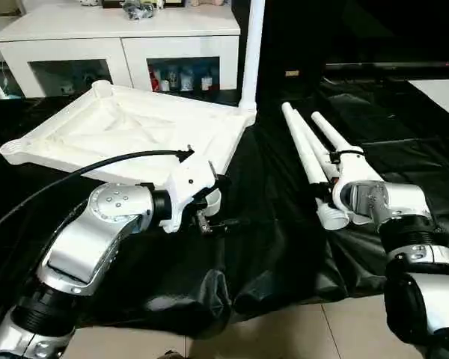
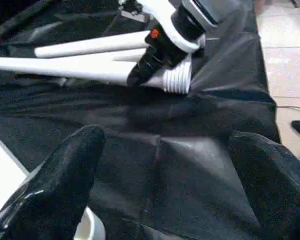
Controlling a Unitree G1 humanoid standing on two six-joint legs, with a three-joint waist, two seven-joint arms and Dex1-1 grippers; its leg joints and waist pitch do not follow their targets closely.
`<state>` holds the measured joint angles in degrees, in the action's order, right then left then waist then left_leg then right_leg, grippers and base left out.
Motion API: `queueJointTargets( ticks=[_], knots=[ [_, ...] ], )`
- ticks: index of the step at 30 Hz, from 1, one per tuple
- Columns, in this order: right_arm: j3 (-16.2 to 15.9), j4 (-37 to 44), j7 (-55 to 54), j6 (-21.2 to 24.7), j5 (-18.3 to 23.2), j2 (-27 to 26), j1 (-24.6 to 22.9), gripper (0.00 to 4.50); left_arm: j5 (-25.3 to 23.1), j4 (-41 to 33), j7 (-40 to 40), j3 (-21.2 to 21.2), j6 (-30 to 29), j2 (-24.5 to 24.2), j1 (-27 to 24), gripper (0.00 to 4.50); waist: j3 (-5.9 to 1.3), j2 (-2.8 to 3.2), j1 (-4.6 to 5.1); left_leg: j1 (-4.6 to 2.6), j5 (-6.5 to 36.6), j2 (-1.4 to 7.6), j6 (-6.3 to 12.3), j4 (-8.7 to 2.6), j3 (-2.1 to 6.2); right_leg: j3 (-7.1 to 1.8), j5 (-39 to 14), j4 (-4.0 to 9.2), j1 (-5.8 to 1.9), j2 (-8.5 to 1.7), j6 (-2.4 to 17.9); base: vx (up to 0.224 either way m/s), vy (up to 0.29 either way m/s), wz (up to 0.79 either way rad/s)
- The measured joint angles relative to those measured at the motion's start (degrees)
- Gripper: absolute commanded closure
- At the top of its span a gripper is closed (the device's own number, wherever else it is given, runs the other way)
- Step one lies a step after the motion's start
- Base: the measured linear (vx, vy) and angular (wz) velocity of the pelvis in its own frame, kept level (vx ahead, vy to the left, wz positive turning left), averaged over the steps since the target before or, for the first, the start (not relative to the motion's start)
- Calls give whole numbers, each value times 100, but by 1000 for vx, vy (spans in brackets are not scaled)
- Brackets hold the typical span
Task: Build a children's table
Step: Pick table leg
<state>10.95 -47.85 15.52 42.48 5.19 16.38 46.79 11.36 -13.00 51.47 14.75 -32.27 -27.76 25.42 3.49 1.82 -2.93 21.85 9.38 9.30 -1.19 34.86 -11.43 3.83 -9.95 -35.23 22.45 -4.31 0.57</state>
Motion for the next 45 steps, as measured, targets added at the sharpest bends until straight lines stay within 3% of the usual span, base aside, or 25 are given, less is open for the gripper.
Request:
queueJointTargets(
  ticks=[2,6,9,11,13,17,28,33,39,45],
  knots=[
    [37,64,13,-124,45,-48,-46,264,-8,42,-68,-14,71,45,30,0,1,9,1,1,0,0,0,0,0,-1,0,0,1,0,0,0,0,0],
    [221,832,258,-1683,327,-326,-649,264,29,306,-387,-290,136,368,284,0,22,46,-35,46,0,-1,0,1,-4,-3,5,-4,40,-4,4,0,0,0],
    [567,1614,428,-2133,728,-414,-682,264,253,489,-736,-634,-137,692,509,0,16,74,-60,67,0,-1,1,0,-7,-2,37,-1,59,-5,28,0,0,0],
    [783,2162,670,-2142,1030,-428,-671,264,480,601,-1048,-962,-342,1111,634,0,15,76,-85,82,1,-1,3,-4,-7,1,32,8,65,-5,20,0,0,0],
    [814,2508,891,-2139,1220,-460,-686,264,691,639,-1255,-1122,-477,1359,719,0,12,79,-86,84,4,-1,6,-9,-7,4,32,19,65,-5,20,0,0,0],
    [771,3311,1534,-1976,1838,-734,-1152,264,1268,992,-1895,-1629,-565,2178,1177,0,11,81,-116,94,4,0,9,-8,-6,10,33,24,69,-5,21,0,0,0],
    [195,4346,2443,-952,2873,-806,-1580,265,1727,1882,-2796,-2370,-830,2779,2373,0,8,83,-238,106,3,0,10,0,-3,12,28,29,69,-8,10,0,0,0],
    [152,4547,2529,-736,3107,-748,-1727,265,1874,2087,-2973,-2495,-933,2850,2427,0,8,82,-305,119,4,0,11,-2,-1,16,27,31,79,-8,7,0,0,0],
    [-49,4757,2607,-658,3104,-641,-1847,265,2024,2088,-2987,-2621,-991,2920,2429,0,8,82,-352,120,4,0,11,-1,-1,16,13,31,80,-8,-16,0,0,0],
    [-529,4892,2540,-849,2644,-585,-1952,265,2163,2114,-3177,-2654,-1176,2968,2443,39,8,82,-350,119,4,0,10,-1,0,15,9,31,80,-8,-22,0,0,0]
  ],
)
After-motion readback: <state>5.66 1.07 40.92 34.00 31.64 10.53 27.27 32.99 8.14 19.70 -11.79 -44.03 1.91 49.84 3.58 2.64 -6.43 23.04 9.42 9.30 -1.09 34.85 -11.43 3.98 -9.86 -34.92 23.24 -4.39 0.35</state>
